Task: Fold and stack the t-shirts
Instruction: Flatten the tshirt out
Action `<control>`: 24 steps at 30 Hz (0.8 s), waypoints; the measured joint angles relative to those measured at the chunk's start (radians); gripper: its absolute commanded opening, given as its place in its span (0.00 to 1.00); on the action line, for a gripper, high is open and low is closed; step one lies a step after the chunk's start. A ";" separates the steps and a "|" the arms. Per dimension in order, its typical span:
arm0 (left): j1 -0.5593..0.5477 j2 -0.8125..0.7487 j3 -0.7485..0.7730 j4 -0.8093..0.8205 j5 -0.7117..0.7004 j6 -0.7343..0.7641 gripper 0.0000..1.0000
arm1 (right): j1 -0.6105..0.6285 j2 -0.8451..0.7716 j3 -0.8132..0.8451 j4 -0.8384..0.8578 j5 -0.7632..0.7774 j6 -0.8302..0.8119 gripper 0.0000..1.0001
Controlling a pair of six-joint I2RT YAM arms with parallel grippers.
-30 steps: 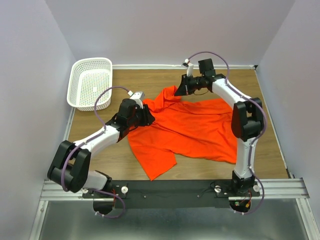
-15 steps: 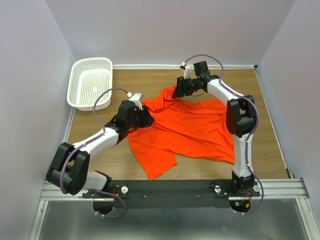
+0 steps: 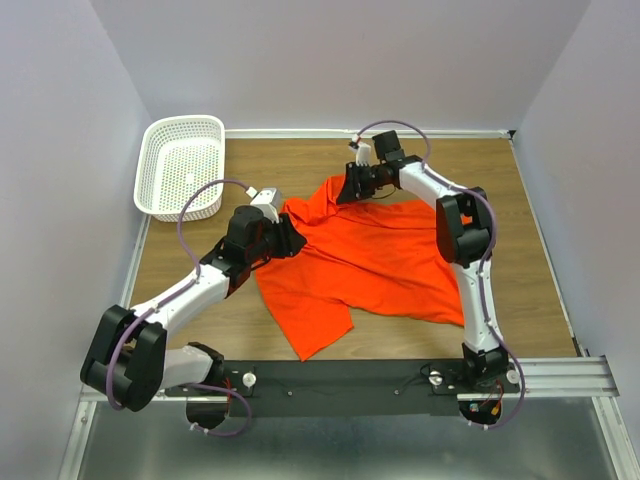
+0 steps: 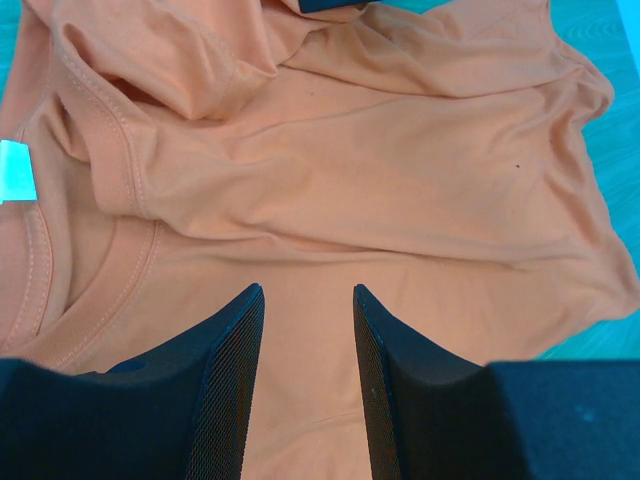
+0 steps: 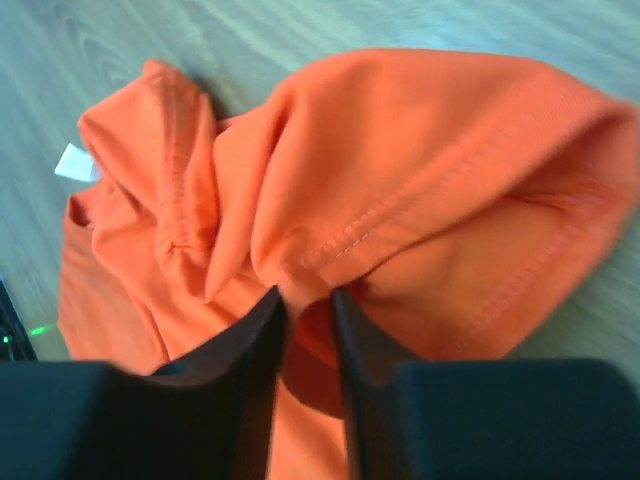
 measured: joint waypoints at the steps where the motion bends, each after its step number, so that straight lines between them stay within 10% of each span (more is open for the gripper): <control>1: 0.000 0.000 -0.003 0.000 0.000 0.000 0.49 | 0.008 0.000 -0.002 0.000 -0.005 0.000 0.23; 6: 0.000 0.000 -0.021 0.000 0.000 -0.002 0.49 | 0.027 -0.018 -0.026 -0.001 -0.005 -0.027 0.09; 15: 0.000 0.000 -0.034 0.003 0.000 -0.004 0.49 | 0.060 -0.293 -0.253 0.014 0.017 -0.203 0.12; 24: 0.000 0.000 -0.056 0.025 0.001 -0.011 0.50 | 0.289 -0.543 -0.686 -0.005 0.093 -0.462 0.47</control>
